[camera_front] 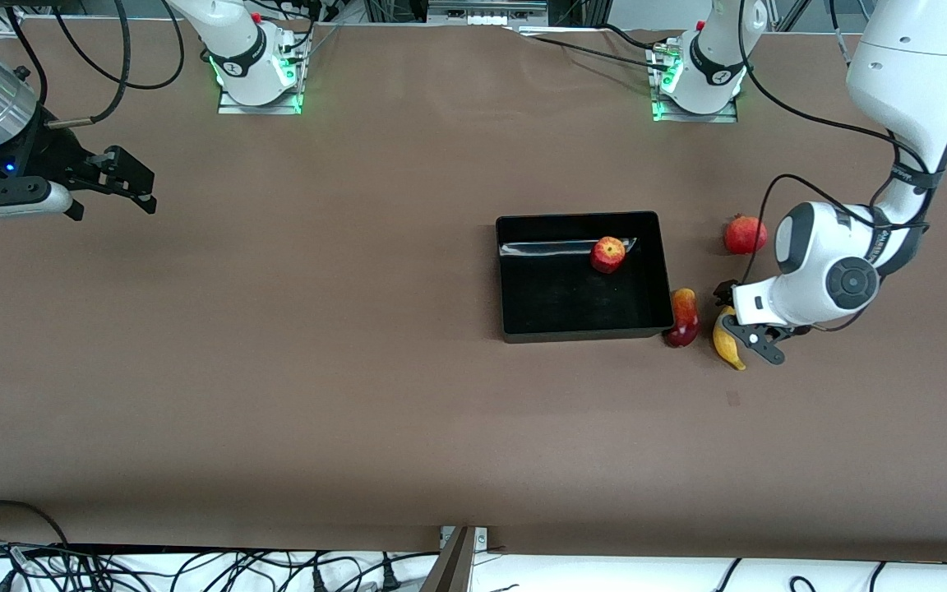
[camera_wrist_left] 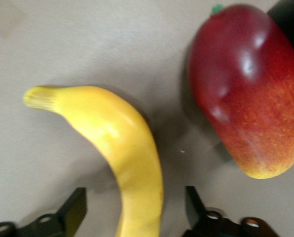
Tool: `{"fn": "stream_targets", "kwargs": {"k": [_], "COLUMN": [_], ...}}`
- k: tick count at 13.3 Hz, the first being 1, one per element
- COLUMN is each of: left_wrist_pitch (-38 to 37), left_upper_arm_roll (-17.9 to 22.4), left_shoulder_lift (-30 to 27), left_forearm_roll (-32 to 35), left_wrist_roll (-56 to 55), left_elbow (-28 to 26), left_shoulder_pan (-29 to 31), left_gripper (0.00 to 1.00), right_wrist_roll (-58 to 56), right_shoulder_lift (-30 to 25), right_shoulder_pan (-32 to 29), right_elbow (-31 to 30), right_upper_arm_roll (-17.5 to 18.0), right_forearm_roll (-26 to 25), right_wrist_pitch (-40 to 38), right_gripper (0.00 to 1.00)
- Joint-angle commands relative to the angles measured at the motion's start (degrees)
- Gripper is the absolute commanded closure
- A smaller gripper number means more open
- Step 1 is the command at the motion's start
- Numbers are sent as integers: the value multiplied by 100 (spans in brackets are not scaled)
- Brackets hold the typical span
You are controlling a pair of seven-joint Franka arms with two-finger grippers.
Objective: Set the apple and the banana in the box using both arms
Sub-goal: 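Move the left gripper to the yellow banana and grasp it, then carry the banana into the black box and open the left gripper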
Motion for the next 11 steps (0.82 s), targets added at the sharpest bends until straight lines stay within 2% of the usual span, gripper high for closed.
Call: {"fn": "stream_targets", "kwargs": {"k": [1,2,3,5,8,10,11], "left_wrist_pitch": [82,73,47,-311,-1995,-3042,-3369], "left_upper_arm_roll": [-33,-33,-33,-59,-182,-742,-1119], "left_shoulder_lift": [-44,-44,-61,-288,-536,-562,-571], "left_forearm_roll": [120,120,120,120,32,24,-3], "left_wrist_roll": [93,93,93,14,-458,-1457,-2194], "left_elbow": [-116,-116,-99,49,952,1603,1745], "left_shoulder_pan": [26,34,34,34,-53,-45,-36], "left_gripper": [82,95,100,100,100,100,100], "right_wrist_roll": [23,23,32,41,32,32,32], "right_shoulder_lift": [45,37,36,36,45,45,45], "right_shoulder_pan": [-89,-80,-62,-62,-62,-71,-71], "right_elbow": [29,29,29,29,29,29,29], "right_upper_arm_roll": [121,129,138,129,129,129,129], "right_forearm_roll": [-91,-91,-100,-100,-91,-91,-91], "right_wrist_pitch": [145,128,137,128,119,110,110], "right_gripper": [0,0,0,0,0,0,0]}}
